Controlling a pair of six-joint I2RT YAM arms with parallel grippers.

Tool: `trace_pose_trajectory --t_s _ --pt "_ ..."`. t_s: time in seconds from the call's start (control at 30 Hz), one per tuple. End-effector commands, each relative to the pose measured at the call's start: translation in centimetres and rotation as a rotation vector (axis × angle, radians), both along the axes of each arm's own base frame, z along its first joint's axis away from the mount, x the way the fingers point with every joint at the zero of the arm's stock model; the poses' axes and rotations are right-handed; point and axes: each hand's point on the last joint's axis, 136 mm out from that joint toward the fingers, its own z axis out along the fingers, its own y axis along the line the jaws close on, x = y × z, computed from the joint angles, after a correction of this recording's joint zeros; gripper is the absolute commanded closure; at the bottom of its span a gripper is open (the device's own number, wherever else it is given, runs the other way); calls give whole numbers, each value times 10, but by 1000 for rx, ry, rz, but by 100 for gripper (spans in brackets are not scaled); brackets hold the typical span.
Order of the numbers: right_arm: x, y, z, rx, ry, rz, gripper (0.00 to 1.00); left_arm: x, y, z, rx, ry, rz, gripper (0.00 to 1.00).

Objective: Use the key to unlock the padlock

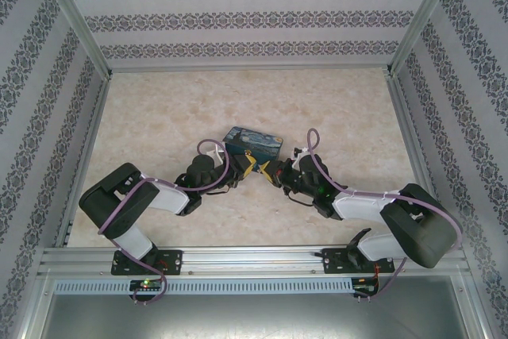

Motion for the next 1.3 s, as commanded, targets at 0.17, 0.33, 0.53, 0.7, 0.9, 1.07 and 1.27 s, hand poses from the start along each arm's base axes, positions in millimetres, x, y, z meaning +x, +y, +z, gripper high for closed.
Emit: trace_pose_trajectory --t_s 0.17,0.33,0.53,0.7,0.9,1.07,1.27 --pt "4 6 19 33 -52 -3 100 3 -2 24 -34 -81 -8 100" --pt "0 3 12 11 -27 -6 100 4 -1 23 -30 -72 1 100" --pt "-11 -10 -9 -38 21 -19 100 4 0 21 -22 -67 5 100" --pt "-11 -13 -4 -37 9 -24 100 4 0 20 -21 -65 5 100" --pt "-6 -8 5 -27 -9 -16 100 4 -1 21 -21 -67 3 100" --pt "-5 -6 4 -28 -8 -11 100 4 -1 22 -22 -68 2 100" --pt "2 3 18 -9 -32 -2 100 4 -1 21 -21 -68 1 100"
